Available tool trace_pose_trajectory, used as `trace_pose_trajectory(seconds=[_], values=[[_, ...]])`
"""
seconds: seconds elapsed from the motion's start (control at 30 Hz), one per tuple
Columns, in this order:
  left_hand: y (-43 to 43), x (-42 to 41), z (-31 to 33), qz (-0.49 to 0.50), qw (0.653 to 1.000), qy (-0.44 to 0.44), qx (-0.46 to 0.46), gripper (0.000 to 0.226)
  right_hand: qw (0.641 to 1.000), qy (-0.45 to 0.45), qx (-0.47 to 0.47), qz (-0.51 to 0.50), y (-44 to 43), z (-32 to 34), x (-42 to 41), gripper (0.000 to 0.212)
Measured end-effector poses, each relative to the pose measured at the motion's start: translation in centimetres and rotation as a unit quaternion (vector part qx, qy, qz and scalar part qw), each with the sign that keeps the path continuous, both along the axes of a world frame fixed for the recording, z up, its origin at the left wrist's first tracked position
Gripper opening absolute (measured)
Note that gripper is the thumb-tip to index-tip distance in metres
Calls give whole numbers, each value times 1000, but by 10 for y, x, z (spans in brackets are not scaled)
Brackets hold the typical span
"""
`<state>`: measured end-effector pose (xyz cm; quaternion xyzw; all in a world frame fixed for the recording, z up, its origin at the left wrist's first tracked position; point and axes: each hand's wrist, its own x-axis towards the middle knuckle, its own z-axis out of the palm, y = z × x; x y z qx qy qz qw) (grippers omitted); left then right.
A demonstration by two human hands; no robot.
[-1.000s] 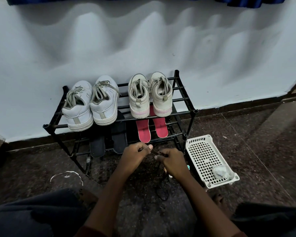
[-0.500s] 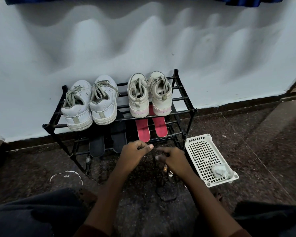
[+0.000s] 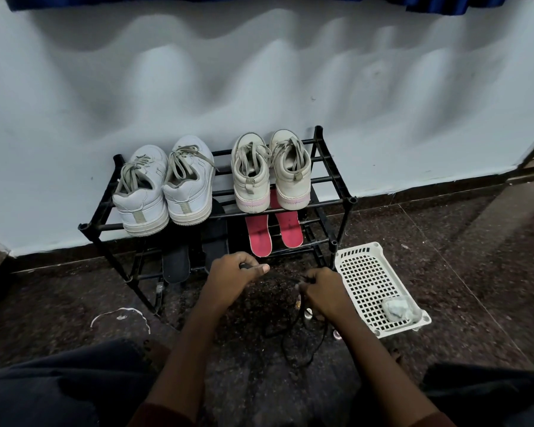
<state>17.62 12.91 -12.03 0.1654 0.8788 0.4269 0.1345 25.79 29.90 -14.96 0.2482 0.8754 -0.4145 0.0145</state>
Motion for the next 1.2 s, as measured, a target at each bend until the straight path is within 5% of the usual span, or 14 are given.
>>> trace_pose_trajectory(seconds=[0.13,0.2,0.3,0.5,0.63,0.87,1.07,1.2], values=[[0,0,-2,9,1000,13,7,19,1000,-10,8,20,6,2,2,24],[3,1,-2,9,1000,16,22,20,999,-4,-6,46,4,6,0,9],[9,3,-3,-10,999,19,36,16,993,60,-86,60,-7,12,-3,26],[13,6,-4,-35,997,-3,70,11,985,137,-76,68,-24,13,-5,7],[14,7,-8,10,986,-39,163,11,984,130,-104,58,-24,11,-3,16],[26,18,-7,141,915,-163,342,20,969,145,-197,24,-19,9,-4,18],[29,20,-9,108,923,-145,341,11,968,111,-220,39,-22,22,-4,36],[32,21,-8,86,919,-145,355,18,975,161,-151,37,-24,25,-3,39]])
